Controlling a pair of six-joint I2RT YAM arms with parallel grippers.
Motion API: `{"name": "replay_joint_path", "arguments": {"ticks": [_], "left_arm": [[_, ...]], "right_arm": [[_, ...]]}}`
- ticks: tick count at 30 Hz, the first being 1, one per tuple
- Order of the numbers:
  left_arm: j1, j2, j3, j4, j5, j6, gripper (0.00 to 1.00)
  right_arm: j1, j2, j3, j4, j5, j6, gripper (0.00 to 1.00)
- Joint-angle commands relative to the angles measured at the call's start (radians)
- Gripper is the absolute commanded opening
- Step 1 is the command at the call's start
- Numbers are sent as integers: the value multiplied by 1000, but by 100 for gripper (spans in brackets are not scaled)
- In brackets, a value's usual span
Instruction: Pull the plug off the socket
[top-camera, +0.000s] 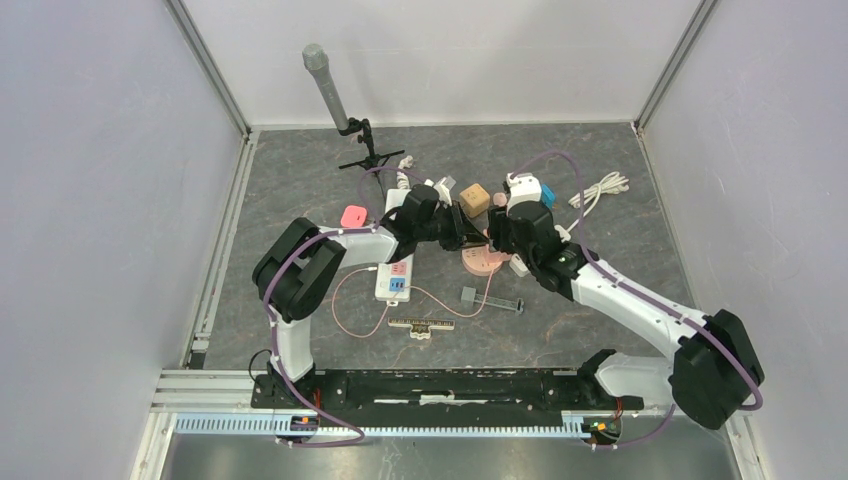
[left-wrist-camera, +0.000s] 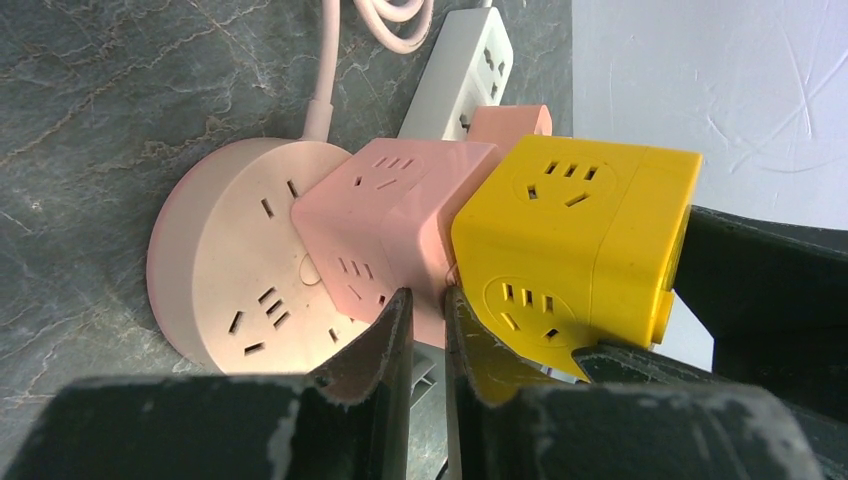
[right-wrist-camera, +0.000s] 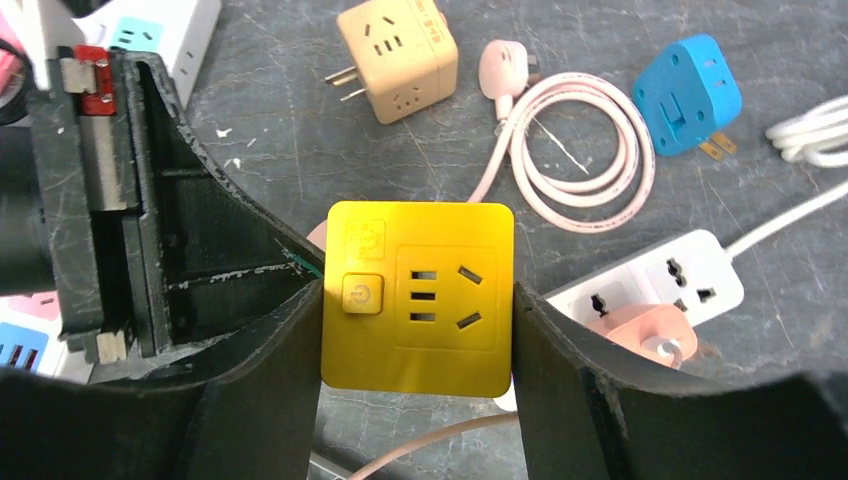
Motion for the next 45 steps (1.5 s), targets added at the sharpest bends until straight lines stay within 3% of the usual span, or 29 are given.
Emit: {"name": "replay_joint_path", "arguments": {"ticks": [1, 6, 14, 24, 33, 37, 45], "left_arm": [[-3, 170, -75, -308, -276, 90, 12], [-3, 172, -75, -305, -276, 91, 12], [-2, 177, -76, -303, -276, 90, 11], [-1, 182, -85, -296, -276, 91, 11], [-2, 141, -89, -291, -268, 88, 13], [-1, 90, -93, -275, -263, 89, 22], [-1, -50, -37, -288, -230, 109, 58]], "right_arm": [[65, -97, -4, 422, -490, 45, 0], [77, -88, 18, 336, -456, -56, 0], [63, -94, 115, 144, -257, 147, 0], [46, -203, 20, 277, -263, 165, 0], [44, -202, 5, 222, -196, 157, 0], [44, -234, 6, 194, -158, 154, 0], [43, -290, -8, 143, -121, 159, 0]]}}
